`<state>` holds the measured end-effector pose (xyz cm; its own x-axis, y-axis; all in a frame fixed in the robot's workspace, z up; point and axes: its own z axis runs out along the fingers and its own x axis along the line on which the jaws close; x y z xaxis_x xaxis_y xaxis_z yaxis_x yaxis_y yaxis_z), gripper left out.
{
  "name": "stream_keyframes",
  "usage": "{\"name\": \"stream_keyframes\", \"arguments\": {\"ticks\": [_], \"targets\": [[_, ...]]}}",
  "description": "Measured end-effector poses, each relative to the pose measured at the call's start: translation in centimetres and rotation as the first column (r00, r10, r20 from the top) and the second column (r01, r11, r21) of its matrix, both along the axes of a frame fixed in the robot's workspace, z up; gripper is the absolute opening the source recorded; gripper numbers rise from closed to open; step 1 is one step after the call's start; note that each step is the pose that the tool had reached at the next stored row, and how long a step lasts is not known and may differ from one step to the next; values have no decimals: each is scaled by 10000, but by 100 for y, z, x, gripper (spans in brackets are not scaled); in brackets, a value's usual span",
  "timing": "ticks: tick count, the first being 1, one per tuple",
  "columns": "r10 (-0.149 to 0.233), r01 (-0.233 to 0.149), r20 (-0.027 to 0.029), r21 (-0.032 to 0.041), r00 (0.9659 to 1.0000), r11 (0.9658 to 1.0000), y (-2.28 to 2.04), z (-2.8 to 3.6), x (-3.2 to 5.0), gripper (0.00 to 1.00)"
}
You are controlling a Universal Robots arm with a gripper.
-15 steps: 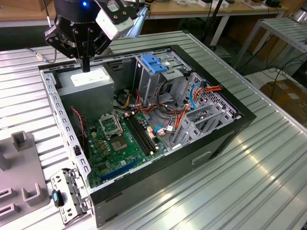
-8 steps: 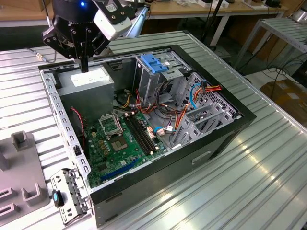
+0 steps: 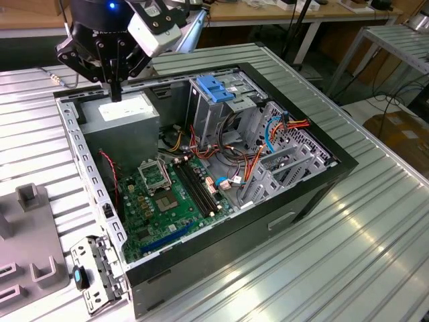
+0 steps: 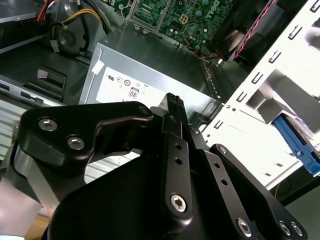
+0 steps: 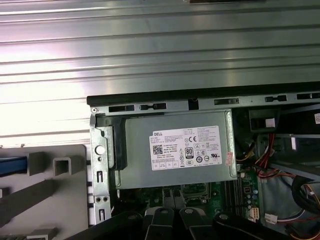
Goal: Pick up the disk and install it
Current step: 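Reach for the disk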
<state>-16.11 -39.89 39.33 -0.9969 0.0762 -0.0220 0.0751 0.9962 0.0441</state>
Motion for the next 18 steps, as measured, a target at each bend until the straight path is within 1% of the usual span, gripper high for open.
{"name": "stream_keyframes", "arguments": {"ticks": [18], "targets": [[-1,1,-3,0,10000,10000,0,0,-60,11]]}}
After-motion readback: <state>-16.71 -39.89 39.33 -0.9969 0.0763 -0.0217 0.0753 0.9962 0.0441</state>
